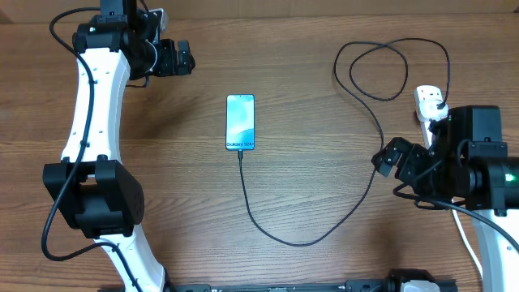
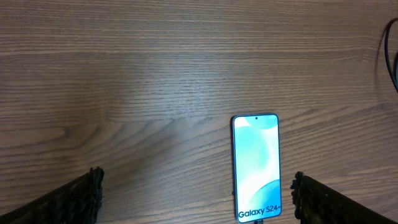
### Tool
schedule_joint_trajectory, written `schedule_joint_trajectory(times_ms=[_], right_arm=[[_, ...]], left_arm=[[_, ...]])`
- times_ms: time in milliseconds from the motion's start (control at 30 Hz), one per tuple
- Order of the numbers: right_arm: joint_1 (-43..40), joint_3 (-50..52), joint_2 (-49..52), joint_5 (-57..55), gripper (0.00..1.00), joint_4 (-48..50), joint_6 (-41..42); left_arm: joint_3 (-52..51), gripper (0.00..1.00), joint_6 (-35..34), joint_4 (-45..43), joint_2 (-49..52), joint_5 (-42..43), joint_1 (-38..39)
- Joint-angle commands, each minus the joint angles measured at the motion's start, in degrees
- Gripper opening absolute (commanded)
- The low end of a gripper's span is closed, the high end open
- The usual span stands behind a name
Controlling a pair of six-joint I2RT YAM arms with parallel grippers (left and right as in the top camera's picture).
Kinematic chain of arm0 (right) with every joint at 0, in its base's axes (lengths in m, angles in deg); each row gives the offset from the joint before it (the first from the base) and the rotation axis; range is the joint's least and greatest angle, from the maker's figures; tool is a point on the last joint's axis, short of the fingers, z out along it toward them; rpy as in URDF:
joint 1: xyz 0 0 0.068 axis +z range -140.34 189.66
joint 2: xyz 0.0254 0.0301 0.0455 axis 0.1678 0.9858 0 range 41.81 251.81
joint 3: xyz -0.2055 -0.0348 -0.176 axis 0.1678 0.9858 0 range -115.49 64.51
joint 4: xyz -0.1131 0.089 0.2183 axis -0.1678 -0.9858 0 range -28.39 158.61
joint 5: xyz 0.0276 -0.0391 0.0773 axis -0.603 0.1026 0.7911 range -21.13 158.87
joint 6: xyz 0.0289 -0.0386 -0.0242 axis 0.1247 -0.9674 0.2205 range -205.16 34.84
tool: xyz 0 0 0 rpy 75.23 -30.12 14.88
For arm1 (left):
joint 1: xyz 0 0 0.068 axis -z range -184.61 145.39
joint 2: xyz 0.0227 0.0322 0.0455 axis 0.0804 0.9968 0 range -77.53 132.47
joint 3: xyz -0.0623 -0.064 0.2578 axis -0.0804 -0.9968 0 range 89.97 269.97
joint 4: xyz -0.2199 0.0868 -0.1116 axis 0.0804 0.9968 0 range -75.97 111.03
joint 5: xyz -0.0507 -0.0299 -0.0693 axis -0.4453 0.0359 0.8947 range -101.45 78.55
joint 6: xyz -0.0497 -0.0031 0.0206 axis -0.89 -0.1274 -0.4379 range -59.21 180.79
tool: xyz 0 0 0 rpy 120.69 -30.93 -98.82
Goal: Plug charger to phone and switch on socket
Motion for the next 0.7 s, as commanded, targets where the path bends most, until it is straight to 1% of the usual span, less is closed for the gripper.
schedule_joint_trajectory(times_ms=[0,333,467,667], right_arm=[[0.2,0.3,-2.5,0.3,1.0,1.0,0.1],[0.2,2.9,-13.5,0.3,1.0,3.6,0.2],[0.2,3.4,-16.3,0.3,1.0,3.8,0.2],[0.2,9.3,-20.8,-0.2,1.0,6.9,-0.3]], left_arm=[[0.0,1.0,-0.3,0.0,0.4,-0.3,0.2],[0.0,1.0,-0.3,0.0,0.4,-0.3,0.2],[0.0,1.0,-0.3,0.0,0.4,-0.3,0.2],[0.0,1.0,-0.3,0.0,0.4,-0.3,0.2]])
